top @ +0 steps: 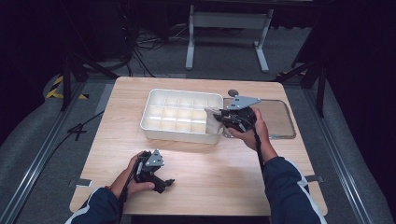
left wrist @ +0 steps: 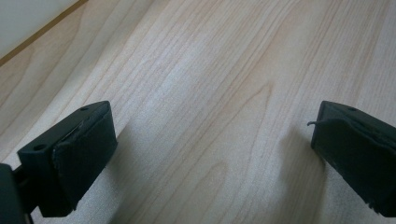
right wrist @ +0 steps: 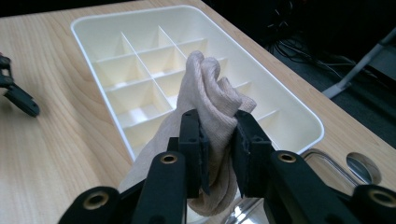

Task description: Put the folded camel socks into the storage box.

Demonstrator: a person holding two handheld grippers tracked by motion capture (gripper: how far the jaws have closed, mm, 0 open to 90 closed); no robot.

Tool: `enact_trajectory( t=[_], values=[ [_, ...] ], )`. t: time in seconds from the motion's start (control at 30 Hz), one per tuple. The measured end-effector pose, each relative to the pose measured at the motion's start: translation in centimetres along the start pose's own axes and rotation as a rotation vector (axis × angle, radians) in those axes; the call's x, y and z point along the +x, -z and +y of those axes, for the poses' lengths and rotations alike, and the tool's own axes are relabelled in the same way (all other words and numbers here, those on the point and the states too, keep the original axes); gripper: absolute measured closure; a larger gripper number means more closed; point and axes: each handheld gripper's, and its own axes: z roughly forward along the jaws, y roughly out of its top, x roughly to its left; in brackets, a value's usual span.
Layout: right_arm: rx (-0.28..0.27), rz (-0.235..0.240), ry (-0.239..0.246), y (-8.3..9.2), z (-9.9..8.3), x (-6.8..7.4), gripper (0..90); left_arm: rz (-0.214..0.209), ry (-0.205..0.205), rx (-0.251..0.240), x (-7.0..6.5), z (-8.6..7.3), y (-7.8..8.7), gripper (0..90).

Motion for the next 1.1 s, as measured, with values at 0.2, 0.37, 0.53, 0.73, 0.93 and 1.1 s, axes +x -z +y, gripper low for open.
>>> enact_trajectory(
  t=[0.2, 0.37, 0.53, 0.73, 0.93, 1.1],
  values=[
    [0.032, -0.010, 0.005, -1.0, -0.3, 0.0, 75.2, 0.001, 0.002, 0.000, 0.0, 0.0, 0.0, 0.3],
    [0.048, -0.011, 0.008, -1.5, -0.5, -0.1, 75.2, 0.001, 0.000, 0.001, 0.0, 0.0, 0.0, 0.2],
    [0.056, -0.020, 0.009, -2.0, -0.5, -0.1, 75.2, 0.001, 0.001, 0.001, 0.0, 0.0, 0.0, 0.3],
    [0.100, -0.026, 0.041, -2.8, -0.7, 0.0, 75.2, 0.000, 0.000, 0.003, 0.0, 0.0, 0.0, 0.3],
    [0.151, -0.002, 0.061, -3.7, -1.2, 0.1, 75.1, 0.000, 0.001, 0.001, 0.0, 0.0, 0.0, 0.2],
    [0.222, 0.032, 0.067, -4.7, -1.7, 0.0, 75.0, 0.001, 0.006, -0.004, 0.0, 0.0, 0.0, 0.2]
  ],
)
